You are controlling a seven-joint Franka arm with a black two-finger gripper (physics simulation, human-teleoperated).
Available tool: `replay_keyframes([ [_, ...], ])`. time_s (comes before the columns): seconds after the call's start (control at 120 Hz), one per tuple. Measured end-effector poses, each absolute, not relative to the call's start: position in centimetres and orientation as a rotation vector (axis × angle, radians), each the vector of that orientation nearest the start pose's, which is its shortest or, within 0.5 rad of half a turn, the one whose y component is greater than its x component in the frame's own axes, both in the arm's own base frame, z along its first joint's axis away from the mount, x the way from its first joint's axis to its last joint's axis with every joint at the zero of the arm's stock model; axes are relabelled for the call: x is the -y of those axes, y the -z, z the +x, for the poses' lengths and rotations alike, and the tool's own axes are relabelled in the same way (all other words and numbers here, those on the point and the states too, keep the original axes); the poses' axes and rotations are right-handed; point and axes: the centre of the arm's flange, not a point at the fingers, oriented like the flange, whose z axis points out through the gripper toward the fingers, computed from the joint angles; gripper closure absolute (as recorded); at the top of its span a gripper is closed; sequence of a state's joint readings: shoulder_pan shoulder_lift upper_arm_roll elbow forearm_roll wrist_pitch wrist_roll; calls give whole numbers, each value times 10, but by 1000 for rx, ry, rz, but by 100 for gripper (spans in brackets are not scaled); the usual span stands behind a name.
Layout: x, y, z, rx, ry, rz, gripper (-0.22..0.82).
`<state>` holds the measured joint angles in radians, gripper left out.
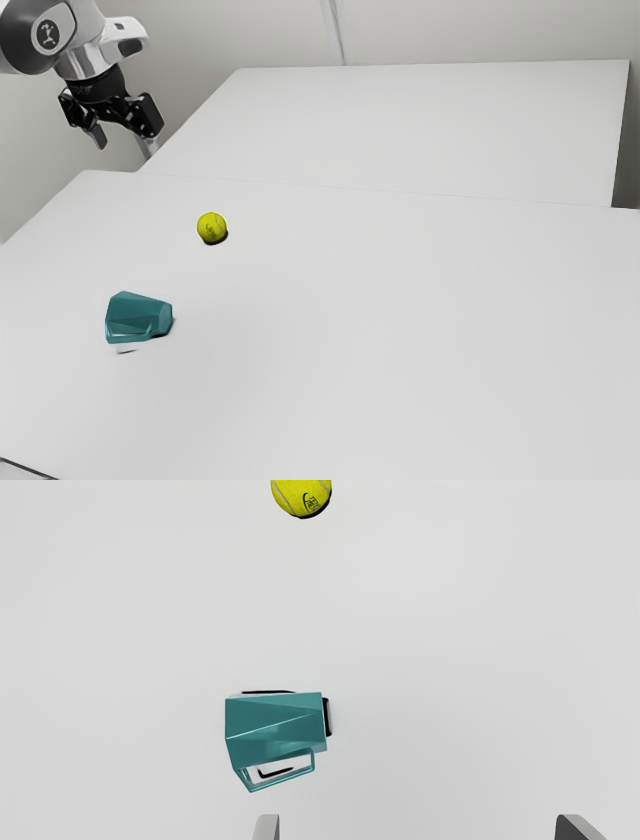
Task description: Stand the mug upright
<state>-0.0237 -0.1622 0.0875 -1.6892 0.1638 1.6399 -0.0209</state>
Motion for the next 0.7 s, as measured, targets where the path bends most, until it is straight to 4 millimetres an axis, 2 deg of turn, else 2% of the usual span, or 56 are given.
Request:
replay_keyframes([
  [0.208, -56, -658, 510, 114, 167, -2981, 0],
  [0.342, -76, -641, 515, 159, 124, -2978, 0],
  [0.45, -95, -616, 522, 215, 58, -2999, 0],
  [0.533, -119, -586, 518, 324, -21, -3068, 0],
  [0.7, -195, -530, 492, 692, -165, -3203, 0],
])
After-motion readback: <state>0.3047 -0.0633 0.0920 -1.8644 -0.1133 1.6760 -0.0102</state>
